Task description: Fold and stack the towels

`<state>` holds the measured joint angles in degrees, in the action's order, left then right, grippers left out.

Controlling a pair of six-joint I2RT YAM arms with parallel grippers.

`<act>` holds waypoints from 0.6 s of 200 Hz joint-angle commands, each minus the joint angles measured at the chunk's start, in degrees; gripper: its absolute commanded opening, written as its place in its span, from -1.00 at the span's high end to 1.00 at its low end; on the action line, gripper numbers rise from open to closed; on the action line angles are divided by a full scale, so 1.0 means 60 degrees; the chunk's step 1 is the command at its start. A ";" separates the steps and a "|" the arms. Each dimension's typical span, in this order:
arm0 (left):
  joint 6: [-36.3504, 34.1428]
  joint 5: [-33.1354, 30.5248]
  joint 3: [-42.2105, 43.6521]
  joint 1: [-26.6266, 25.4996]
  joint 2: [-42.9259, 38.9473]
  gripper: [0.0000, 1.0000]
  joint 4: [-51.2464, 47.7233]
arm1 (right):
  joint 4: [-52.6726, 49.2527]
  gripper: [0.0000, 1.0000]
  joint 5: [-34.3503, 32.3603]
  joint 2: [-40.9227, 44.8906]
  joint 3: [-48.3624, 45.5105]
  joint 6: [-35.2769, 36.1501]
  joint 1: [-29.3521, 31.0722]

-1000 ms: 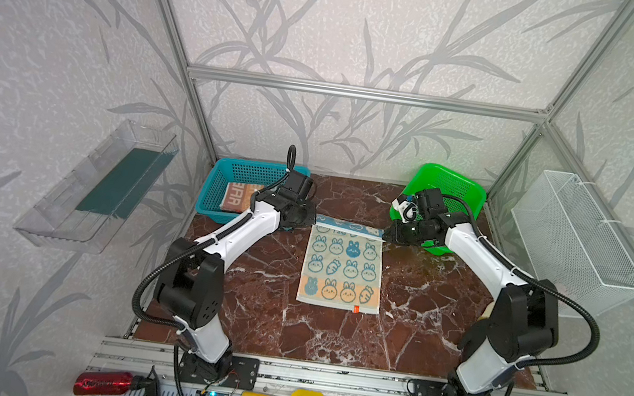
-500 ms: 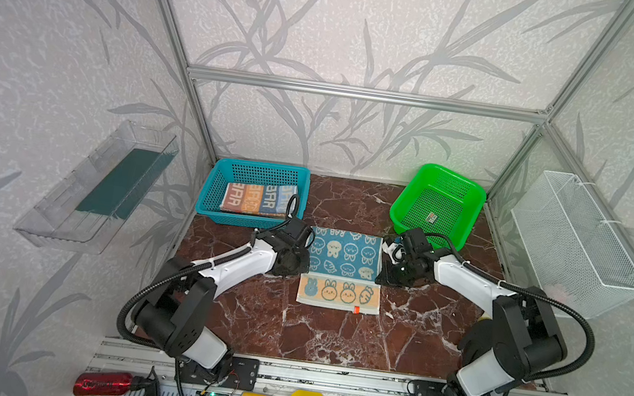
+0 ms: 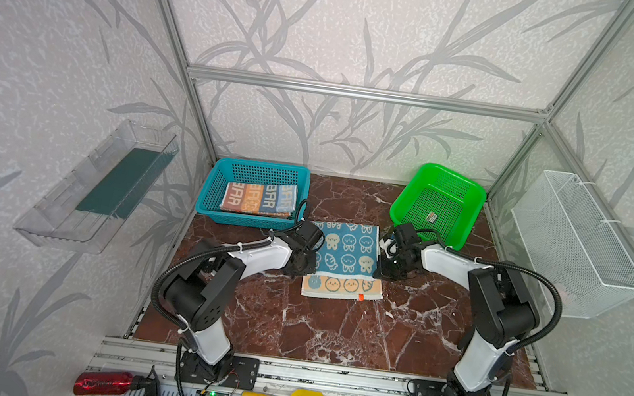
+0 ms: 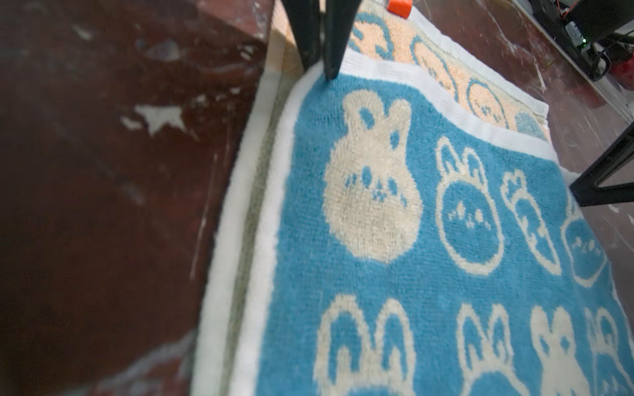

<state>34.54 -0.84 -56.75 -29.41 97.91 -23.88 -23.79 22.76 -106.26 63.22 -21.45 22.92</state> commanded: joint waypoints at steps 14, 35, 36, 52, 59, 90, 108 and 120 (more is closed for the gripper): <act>-0.0395 -0.0854 -0.1310 0.0102 -0.0093 1.00 -0.0787 | -0.0678 1.00 -0.0171 0.0208 0.1138 0.0112 -0.0034; -0.0557 -0.0986 -0.1814 0.0105 -0.0528 1.00 -0.1323 | -0.1331 1.00 -0.0402 0.0690 0.1635 0.0416 -0.0060; -0.0557 -0.0979 -0.1832 0.0108 -0.0542 1.00 -0.1352 | -0.1364 1.00 -0.0406 0.0711 0.1650 0.0428 -0.0065; -0.0614 -0.0931 -0.2010 0.0107 -0.0857 1.00 -0.1692 | -0.1670 1.00 -0.0436 0.1077 0.1763 0.0561 -0.0132; -0.0609 -0.0887 -0.1990 0.0080 -0.1029 1.00 -0.1770 | -0.1737 1.00 -0.0439 0.1239 0.1709 0.0583 -0.0157; -0.0356 -0.0649 -0.1328 -0.0063 -0.1816 1.00 -0.1723 | -0.1640 1.00 -0.0424 0.1977 0.0943 0.0559 -0.0158; -0.0185 -0.0462 -0.0634 -0.0217 -0.2028 1.00 -0.1390 | -0.1468 1.00 -0.0372 0.2094 0.0339 0.0530 -0.0159; -0.0064 -0.0457 -0.0202 -0.0266 -0.2004 1.00 -0.1195 | -0.1217 1.00 -0.0223 0.2082 -0.0088 0.0446 -0.0144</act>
<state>32.12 -4.01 -62.92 -30.17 86.19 -30.74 -30.72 20.86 -94.06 67.33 -18.79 22.06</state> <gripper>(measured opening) 0.048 0.053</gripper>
